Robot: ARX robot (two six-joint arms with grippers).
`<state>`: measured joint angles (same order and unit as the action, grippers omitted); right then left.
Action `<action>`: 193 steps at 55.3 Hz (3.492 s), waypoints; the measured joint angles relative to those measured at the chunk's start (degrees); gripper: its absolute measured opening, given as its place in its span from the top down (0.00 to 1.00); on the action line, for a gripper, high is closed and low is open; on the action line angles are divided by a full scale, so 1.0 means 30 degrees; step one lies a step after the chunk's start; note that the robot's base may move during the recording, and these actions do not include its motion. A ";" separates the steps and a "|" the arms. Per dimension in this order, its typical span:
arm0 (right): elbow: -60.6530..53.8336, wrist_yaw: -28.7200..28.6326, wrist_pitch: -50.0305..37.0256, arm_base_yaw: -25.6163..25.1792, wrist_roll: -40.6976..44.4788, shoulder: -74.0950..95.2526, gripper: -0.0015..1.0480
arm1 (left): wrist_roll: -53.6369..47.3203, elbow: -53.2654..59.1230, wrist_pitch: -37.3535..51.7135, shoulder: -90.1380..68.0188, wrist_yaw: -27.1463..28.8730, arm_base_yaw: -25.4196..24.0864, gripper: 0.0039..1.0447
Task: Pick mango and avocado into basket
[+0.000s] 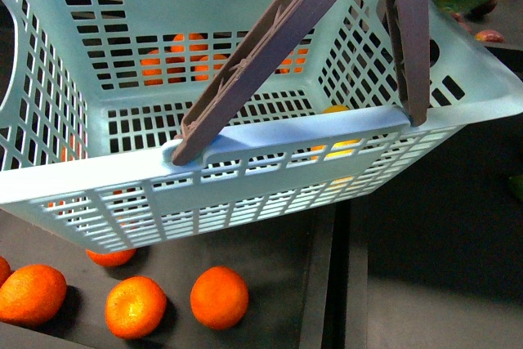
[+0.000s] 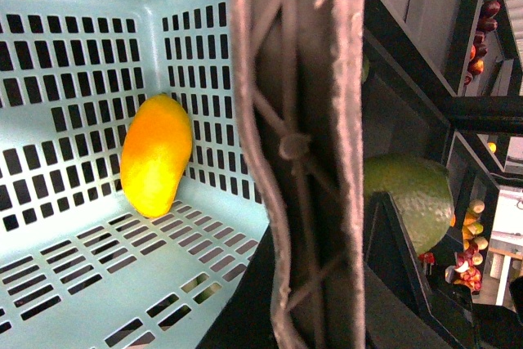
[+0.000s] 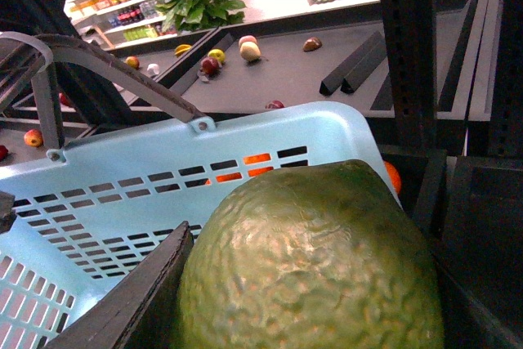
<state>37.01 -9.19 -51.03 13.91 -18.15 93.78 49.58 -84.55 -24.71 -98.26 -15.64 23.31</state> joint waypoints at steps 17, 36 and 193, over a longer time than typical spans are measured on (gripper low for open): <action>0.0911 0.0750 0.0357 0.0933 -0.0182 0.1246 0.13 | 0.0000 0.0000 0.0000 0.0000 -0.0007 0.0000 0.93; -0.0896 0.1545 0.2135 -0.1180 -0.0189 -0.1953 0.07 | -0.0022 0.0007 0.0000 0.0000 0.0058 0.0000 0.93; -1.2218 0.3053 1.6976 -0.4626 0.6018 -3.1161 0.30 | 0.0000 0.0007 0.0000 -0.0007 0.0015 0.0000 0.93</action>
<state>0.36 -0.03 -0.10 0.03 -0.10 0.30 49.58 -84.53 -24.71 -98.28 -15.59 23.31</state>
